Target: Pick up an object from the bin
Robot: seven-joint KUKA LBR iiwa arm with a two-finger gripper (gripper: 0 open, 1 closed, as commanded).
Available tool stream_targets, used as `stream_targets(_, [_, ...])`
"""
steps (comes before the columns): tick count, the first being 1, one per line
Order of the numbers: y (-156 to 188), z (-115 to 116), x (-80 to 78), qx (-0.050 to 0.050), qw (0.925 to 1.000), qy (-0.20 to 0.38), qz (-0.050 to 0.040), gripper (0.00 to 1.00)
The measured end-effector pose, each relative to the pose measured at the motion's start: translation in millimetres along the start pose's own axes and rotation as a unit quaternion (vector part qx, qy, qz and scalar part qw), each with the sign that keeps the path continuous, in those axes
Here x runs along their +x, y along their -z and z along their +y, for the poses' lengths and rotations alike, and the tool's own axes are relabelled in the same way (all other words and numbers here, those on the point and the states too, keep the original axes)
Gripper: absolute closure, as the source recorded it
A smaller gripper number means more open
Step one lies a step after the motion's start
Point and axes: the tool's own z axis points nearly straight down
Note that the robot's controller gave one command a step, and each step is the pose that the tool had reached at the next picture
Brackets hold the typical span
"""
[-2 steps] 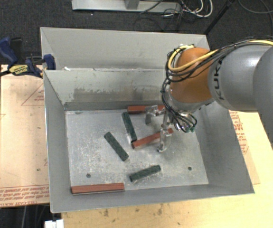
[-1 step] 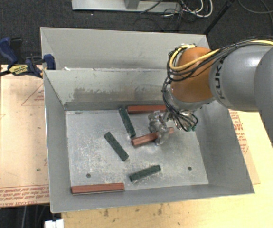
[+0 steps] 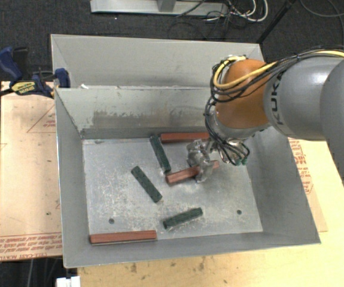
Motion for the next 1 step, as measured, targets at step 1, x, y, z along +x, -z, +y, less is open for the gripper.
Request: stream_targets(1, [1.8, 0.2, 0.5, 0.000, 1.0000, 0.000, 0.0005, 1.00])
